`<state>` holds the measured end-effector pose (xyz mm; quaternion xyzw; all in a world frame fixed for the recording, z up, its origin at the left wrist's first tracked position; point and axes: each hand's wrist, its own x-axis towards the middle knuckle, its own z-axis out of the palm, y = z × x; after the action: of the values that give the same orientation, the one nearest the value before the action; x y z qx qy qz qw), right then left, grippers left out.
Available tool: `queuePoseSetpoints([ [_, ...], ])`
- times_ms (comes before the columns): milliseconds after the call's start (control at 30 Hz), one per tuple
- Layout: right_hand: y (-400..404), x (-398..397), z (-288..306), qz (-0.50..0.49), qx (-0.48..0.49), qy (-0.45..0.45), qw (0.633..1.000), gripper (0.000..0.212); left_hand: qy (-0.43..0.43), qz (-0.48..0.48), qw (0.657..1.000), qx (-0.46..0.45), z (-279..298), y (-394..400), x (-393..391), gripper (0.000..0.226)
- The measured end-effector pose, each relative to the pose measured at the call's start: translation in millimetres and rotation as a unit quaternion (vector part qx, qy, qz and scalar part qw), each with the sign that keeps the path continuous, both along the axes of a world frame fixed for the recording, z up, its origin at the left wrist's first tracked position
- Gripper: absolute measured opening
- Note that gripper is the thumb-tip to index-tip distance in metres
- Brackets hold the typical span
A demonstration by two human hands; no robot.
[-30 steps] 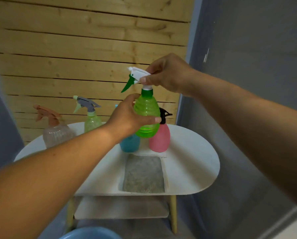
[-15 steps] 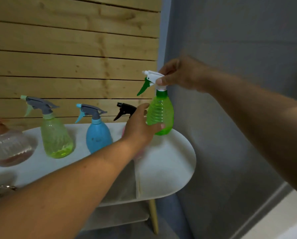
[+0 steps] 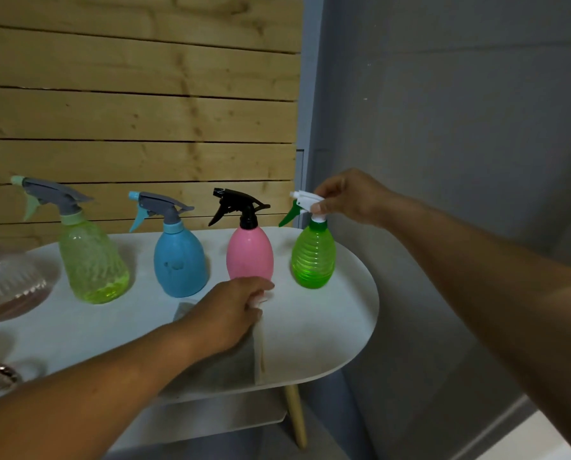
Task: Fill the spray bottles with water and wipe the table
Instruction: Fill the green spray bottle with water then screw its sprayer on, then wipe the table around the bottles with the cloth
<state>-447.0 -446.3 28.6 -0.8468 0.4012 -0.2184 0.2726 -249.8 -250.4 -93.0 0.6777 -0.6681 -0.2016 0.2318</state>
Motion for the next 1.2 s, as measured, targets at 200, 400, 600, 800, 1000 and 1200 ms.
queuePoseSetpoints([
  [200, -6, 4, -10, 0.0, 0.024, -0.016, 1.0, 0.022, -0.087, -0.037, 0.995, 0.0, -11, 17, 16, 0.049],
  [400, -7, 5, -1, 0.007, 0.009, 0.033, 0.999, 0.02, -0.098, -0.043, 0.994, 0.003, -17, 24, 23, 0.05],
  [600, 1, 6, 2, -0.014, 0.02, 0.071, 0.997, 0.025, -0.09, -0.046, 0.995, -0.003, -20, 27, 25, 0.051],
  [800, 52, 23, 2, -0.137, -0.163, -0.129, 0.968, 0.042, -0.066, -0.015, 0.997, -0.027, -8, 46, 39, 0.051],
  [1000, 154, 77, -45, 0.04, -0.15, -0.176, 0.972, 0.016, 0.027, 0.099, 0.992, -0.079, 19, 77, 67, 0.05],
  [1200, 203, 109, -125, 0.205, -0.122, 0.11, 0.965, 0.042, 0.067, 0.153, 0.982, -0.086, 27, 96, 91, 0.049],
])
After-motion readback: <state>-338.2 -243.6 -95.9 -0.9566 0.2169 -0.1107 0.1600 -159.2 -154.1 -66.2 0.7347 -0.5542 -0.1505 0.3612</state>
